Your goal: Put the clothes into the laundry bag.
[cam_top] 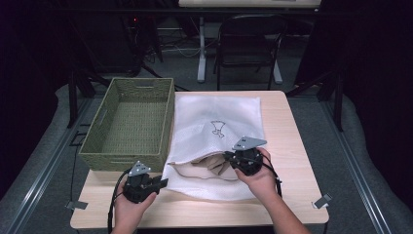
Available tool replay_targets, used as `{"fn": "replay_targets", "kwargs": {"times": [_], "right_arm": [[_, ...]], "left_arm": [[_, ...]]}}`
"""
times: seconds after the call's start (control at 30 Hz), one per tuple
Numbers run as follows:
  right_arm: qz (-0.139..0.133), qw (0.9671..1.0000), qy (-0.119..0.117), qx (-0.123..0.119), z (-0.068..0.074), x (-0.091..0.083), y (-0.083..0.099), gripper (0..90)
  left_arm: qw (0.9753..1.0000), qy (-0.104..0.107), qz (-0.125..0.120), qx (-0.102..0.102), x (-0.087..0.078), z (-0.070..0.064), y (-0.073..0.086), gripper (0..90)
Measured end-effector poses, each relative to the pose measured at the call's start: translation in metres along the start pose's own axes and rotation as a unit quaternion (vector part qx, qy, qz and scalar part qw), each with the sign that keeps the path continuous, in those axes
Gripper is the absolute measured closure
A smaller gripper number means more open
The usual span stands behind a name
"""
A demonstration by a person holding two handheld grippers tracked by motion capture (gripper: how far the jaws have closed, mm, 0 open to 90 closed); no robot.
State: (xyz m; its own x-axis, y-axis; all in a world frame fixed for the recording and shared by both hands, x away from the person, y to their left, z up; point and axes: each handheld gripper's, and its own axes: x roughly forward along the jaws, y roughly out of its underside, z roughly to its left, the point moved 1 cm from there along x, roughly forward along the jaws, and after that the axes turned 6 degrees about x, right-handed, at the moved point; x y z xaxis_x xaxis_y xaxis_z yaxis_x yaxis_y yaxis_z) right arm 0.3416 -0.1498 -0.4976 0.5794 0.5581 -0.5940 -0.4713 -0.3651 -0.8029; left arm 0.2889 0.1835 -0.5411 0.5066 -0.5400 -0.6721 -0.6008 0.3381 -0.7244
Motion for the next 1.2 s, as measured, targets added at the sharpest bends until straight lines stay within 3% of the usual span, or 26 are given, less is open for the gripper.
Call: {"fn": "replay_targets", "kwargs": {"times": [0.13, 0.3, 0.43, 0.6, 0.73, 0.83, 1.2], "right_arm": [[0.006, 1.0, 0.0, -0.002, 0.005, 0.005, 0.009, 86.0], [0.006, 0.9999, -0.009, 0.003, 0.006, 0.009, 0.018, 86.1], [0.005, 0.9999, -0.011, 0.003, 0.005, 0.01, 0.022, 85.8], [-0.005, 0.9999, -0.013, 0.009, 0.003, 0.008, 0.024, 85.4], [-0.006, 0.9998, -0.014, 0.014, 0.002, 0.007, 0.024, 85.5], [-0.005, 0.9998, -0.015, 0.013, 0.002, 0.008, 0.025, 85.4], [0.001, 0.9998, -0.013, 0.012, 0.003, 0.01, 0.025, 83.2]], "left_arm": [[0.9999, -0.01, -0.003, -0.008, 0.002, 0.005, 0.003, 59.5], [0.9998, -0.009, 0.008, -0.016, 0.008, 0.005, 0.006, 54.6], [0.9996, -0.011, 0.025, -0.007, 0.017, 0.002, 0.002, 53.2], [0.9988, 0.005, 0.038, -0.029, 0.027, 0.007, -0.002, 53.0], [0.9981, -0.001, 0.054, -0.028, 0.033, 0.01, -0.004, 52.5], [0.9978, -0.009, 0.06, -0.027, 0.036, 0.01, -0.002, 50.0], [0.9974, 0.017, 0.064, -0.027, 0.052, 0.008, -0.007, 49.1]]}}
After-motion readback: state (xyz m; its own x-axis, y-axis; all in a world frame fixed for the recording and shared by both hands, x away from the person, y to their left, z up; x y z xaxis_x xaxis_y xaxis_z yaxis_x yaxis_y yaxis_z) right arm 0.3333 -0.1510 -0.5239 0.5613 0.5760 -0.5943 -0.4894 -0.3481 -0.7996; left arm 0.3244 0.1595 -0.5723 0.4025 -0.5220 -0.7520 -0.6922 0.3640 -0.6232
